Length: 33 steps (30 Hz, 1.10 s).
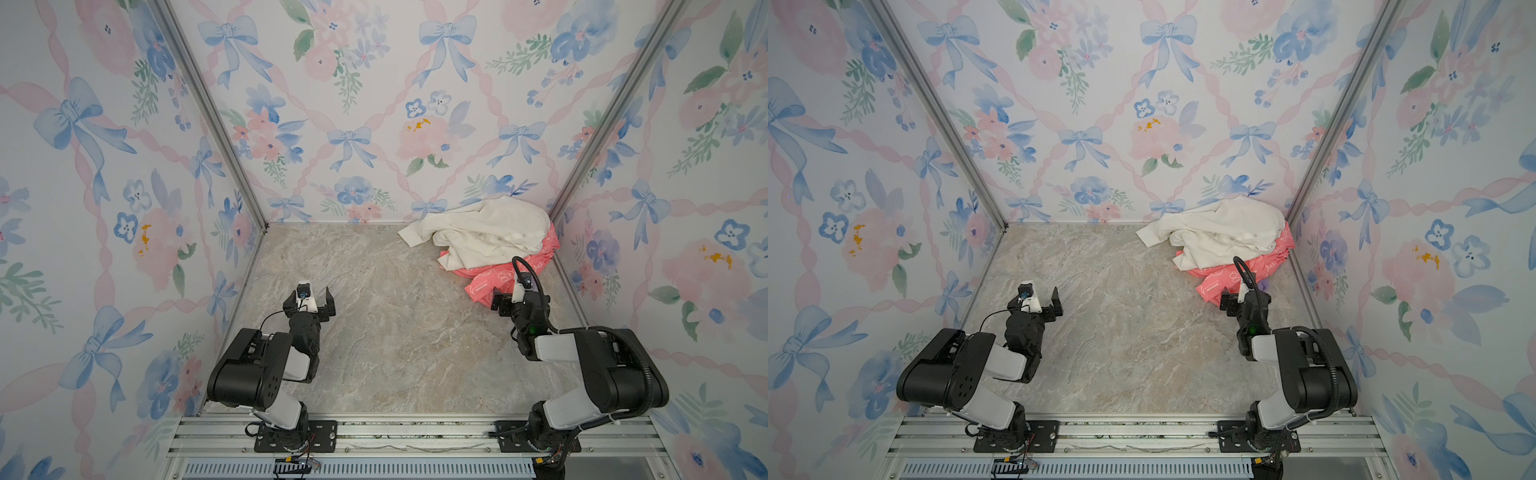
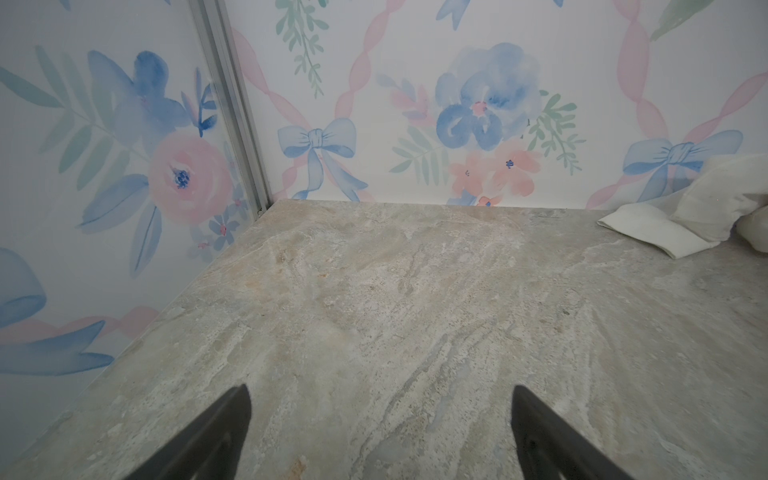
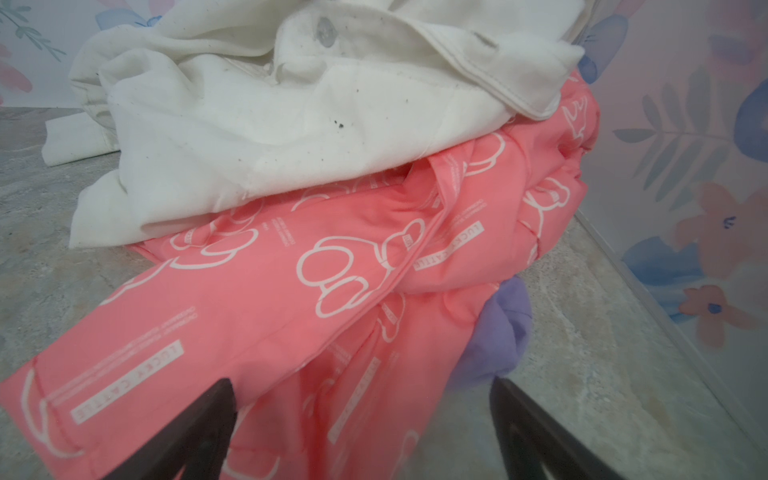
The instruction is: Pick out a specific cloth from the pile
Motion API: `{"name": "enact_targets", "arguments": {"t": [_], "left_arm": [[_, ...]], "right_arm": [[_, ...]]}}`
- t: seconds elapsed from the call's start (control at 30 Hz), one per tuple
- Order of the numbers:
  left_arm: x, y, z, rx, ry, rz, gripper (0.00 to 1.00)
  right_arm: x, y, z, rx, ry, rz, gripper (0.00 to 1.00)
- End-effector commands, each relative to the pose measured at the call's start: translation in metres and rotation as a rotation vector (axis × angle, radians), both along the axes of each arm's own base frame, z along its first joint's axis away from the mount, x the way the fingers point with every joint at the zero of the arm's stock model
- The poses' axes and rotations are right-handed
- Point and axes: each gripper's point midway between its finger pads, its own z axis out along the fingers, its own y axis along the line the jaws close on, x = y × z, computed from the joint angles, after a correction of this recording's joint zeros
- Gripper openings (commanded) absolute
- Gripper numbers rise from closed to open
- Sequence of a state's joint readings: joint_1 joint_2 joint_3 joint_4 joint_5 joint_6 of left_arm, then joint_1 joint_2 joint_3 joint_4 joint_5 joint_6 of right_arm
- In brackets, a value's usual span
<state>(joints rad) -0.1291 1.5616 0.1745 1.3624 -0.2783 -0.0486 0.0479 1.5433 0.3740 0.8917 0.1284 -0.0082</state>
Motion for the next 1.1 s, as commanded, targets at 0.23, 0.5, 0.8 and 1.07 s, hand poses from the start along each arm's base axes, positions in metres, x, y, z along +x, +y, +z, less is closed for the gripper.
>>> {"name": "enact_targets", "arguments": {"t": [0.23,0.5,0.8,1.07], "left_arm": [[-0.005,-0.006,0.018,0.005,-0.052,-0.021,0.98],[-0.035,-0.005,0.056,-0.065,-0.103,0.036,0.98],[-0.058,-0.051,0.103,-0.207,-0.183,-0.177,0.98],[-0.070,-0.094,0.112,-0.267,-0.162,-0.381,0.98]], "right_arm": [[0.002,-0.004,0.027,-0.031,-0.024,-0.067,0.97],[-0.030,-0.004,0.093,0.060,-0.050,-0.100,0.97],[-0.059,-0.036,0.127,0.297,0.017,-0.231,1.00],[-0.054,-0.089,0.084,0.634,0.046,-0.386,0.95]]}}
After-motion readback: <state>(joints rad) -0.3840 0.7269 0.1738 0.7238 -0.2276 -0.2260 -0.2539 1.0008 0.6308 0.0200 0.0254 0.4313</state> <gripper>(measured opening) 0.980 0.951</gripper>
